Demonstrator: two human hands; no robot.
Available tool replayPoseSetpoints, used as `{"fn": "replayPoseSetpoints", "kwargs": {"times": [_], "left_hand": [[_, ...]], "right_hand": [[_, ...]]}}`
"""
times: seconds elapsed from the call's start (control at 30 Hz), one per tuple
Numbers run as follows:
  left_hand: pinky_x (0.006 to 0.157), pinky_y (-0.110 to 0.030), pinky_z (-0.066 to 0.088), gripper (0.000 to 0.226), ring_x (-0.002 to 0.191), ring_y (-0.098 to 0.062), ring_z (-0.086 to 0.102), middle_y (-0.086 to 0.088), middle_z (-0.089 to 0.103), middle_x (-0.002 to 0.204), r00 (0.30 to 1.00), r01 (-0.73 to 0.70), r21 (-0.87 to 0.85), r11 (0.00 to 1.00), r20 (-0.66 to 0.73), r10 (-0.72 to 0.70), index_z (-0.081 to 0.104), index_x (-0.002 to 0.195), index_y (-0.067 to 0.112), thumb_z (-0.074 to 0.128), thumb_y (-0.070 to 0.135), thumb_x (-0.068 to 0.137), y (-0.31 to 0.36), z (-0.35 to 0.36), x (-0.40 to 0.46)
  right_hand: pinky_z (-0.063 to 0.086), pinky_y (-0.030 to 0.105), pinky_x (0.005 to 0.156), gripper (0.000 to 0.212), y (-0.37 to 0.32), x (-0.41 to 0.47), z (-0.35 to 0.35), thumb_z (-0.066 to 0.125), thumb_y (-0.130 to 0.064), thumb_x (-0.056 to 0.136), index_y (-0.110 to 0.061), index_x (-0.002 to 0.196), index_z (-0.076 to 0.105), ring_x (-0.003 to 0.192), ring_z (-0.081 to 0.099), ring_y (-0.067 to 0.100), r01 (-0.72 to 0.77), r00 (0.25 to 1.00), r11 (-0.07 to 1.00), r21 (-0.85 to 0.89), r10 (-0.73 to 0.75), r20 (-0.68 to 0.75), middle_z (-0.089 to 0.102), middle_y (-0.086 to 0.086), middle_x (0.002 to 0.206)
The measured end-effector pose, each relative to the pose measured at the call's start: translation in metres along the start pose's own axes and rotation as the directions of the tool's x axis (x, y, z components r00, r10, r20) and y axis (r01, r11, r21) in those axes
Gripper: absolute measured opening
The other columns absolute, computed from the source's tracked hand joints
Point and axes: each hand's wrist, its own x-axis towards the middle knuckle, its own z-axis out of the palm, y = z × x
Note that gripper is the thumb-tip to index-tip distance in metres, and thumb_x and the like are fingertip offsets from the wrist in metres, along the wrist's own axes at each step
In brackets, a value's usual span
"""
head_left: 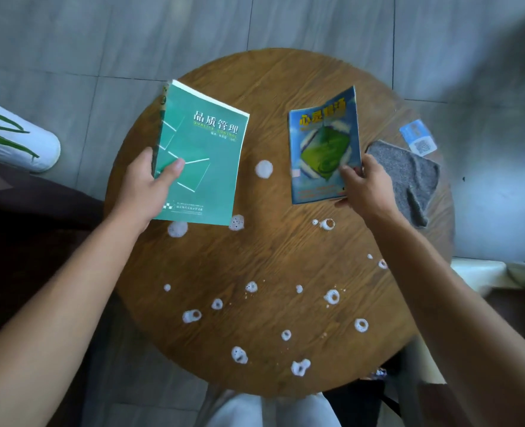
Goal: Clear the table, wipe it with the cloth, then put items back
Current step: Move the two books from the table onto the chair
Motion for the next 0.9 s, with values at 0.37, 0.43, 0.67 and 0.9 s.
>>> {"fn": "replayPoseSetpoints", "kwargs": {"times": [0.37, 0.43, 0.67, 0.9], "left_hand": [[0.096, -0.061, 0.056, 0.026, 0.108, -0.023, 0.073, 0.001, 0.075, 0.118, 0.997, -0.065, -0.282, 0.957, -0.054, 0.052, 0.065, 0.115, 0.025, 0.071, 0.041, 0.095, 0.022, 0.028, -0.128], [0.099, -0.058, 0.055, 0.046, 0.115, -0.023, 0.071, 0.000, 0.072, 0.127, 0.997, -0.076, -0.312, 0.947, -0.033, 0.069, 0.058, 0.133, 0.020, 0.072, 0.041, 0.095, 0.024, 0.037, -0.142], [0.098, -0.043, 0.056, 0.067, 0.121, -0.008, 0.067, 0.026, 0.065, 0.131, 0.993, -0.086, -0.381, 0.921, 0.040, 0.110, 0.030, 0.156, 0.049, 0.060, 0.019, 0.104, 0.021, 0.069, -0.188], [0.099, -0.043, 0.057, 0.067, 0.126, -0.014, 0.064, 0.009, 0.055, 0.149, 0.979, -0.112, -0.442, 0.890, 0.104, 0.175, 0.032, 0.156, 0.047, 0.062, 0.020, 0.102, 0.006, 0.092, -0.245]], "right_hand": [[0.056, 0.019, 0.056, 0.035, 0.034, -0.113, -0.090, 0.053, -0.012, 0.107, -0.022, 0.141, 0.058, 0.065, 0.066, -0.005, 0.295, 0.946, 0.940, 0.172, -0.313, 0.088, 0.069, -0.008, 0.081], [0.055, 0.014, 0.068, 0.043, 0.043, -0.126, -0.098, 0.054, -0.011, 0.107, -0.022, 0.148, 0.053, 0.079, 0.066, -0.008, 0.331, 0.931, 0.917, 0.224, -0.356, 0.079, 0.072, -0.004, 0.101], [0.054, 0.021, 0.087, 0.044, 0.082, -0.184, -0.123, 0.055, -0.011, 0.105, -0.024, 0.147, 0.051, 0.090, 0.063, -0.006, 0.336, 0.941, 0.880, 0.335, -0.331, -0.075, 0.073, -0.020, 0.100], [0.047, 0.055, 0.111, 0.047, 0.131, -0.259, -0.142, 0.054, -0.014, 0.103, -0.017, 0.150, 0.050, 0.115, 0.061, 0.019, 0.344, 0.937, 0.847, 0.404, -0.284, -0.204, 0.064, 0.018, 0.138]]}}
